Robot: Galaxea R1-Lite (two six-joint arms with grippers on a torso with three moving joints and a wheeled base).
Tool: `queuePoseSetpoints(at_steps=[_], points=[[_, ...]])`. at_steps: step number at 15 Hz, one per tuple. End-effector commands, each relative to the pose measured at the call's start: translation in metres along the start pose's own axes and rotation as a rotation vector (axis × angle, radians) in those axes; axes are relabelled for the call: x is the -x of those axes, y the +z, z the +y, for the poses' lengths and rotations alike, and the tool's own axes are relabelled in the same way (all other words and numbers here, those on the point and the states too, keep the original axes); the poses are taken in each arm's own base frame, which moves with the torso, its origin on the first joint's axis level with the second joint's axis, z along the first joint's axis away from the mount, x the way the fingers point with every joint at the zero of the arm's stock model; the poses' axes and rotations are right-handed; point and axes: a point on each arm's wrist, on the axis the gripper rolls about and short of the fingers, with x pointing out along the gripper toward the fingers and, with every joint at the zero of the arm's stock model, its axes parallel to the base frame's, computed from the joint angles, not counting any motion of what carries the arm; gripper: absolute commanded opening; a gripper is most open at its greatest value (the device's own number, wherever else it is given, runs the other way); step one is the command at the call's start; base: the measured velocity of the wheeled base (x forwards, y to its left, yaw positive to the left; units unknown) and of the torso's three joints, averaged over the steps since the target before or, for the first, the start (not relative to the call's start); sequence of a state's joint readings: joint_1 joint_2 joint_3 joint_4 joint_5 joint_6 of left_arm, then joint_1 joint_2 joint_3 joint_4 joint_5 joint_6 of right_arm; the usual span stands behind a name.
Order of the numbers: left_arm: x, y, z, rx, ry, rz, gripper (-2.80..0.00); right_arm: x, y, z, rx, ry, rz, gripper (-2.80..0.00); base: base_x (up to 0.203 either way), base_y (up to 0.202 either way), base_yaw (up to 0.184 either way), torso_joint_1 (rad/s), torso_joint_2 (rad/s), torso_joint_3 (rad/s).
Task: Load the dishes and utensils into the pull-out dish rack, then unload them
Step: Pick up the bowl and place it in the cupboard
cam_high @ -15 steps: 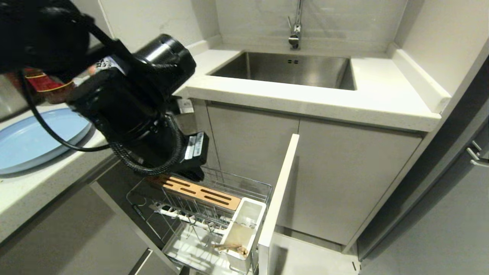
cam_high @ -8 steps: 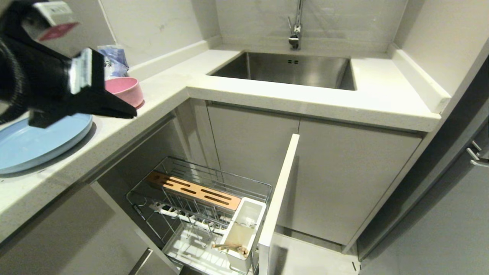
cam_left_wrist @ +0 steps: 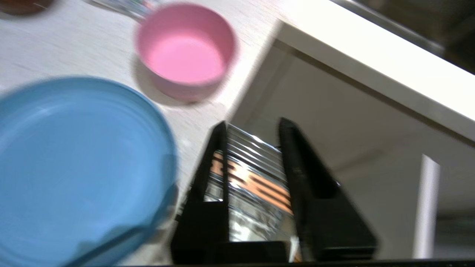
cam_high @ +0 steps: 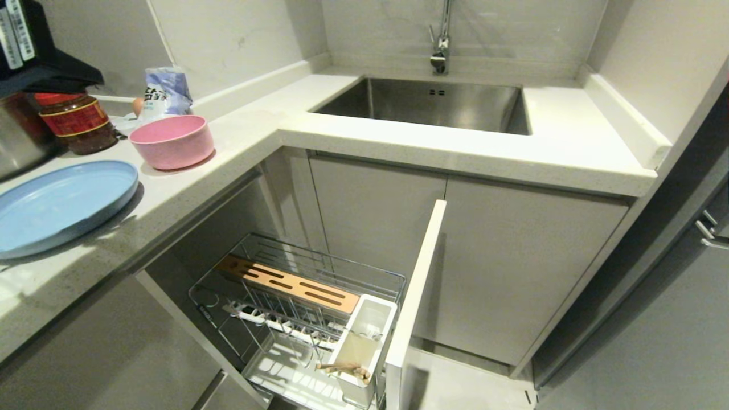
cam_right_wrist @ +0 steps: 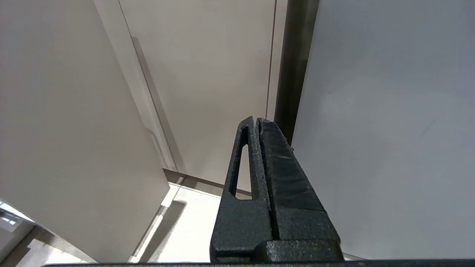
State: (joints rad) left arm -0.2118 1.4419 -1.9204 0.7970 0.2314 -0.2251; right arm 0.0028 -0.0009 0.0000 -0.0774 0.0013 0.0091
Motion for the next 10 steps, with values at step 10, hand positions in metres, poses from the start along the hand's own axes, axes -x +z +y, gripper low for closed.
queuePoseSetpoints(at_steps=[10], points=[[-0.163,-0.028,-0.031,-0.194,0.304,0.069,0.0,-0.001,-0.007,0.0,-0.001,0.0,0.025,-2.8,0.0,0.0,0.0,0.0,0.0,0.0]])
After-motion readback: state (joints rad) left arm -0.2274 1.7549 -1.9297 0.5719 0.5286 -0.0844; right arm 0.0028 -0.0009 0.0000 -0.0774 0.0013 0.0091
